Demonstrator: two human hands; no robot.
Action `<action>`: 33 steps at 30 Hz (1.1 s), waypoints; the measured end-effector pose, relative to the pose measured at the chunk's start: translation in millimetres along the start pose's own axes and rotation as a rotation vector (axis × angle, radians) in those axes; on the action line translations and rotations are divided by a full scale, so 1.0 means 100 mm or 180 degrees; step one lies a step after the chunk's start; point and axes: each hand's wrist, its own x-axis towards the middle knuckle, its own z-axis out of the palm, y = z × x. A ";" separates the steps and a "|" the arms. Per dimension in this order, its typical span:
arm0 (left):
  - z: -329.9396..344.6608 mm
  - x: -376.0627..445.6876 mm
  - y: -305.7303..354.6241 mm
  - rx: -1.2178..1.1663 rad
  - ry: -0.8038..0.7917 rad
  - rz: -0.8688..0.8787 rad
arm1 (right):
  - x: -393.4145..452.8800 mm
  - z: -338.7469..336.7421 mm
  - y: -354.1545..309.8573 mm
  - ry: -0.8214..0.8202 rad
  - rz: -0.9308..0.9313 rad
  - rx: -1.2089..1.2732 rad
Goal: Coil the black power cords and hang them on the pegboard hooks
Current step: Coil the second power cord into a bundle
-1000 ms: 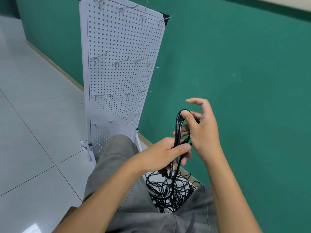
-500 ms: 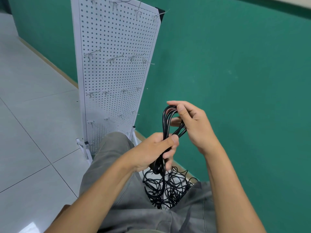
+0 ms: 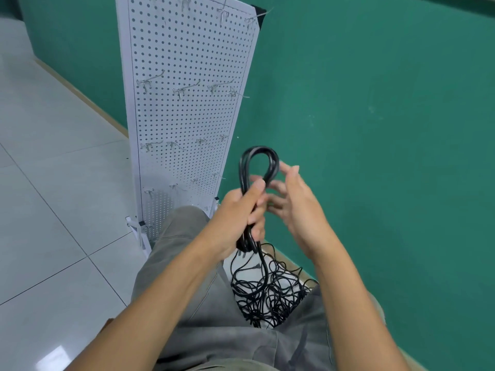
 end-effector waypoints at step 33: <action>-0.14 0.05 0.09 0.1093 0.1023 0.0863 | -0.37 0.23 -0.42 -0.0305 -0.0548 -0.1652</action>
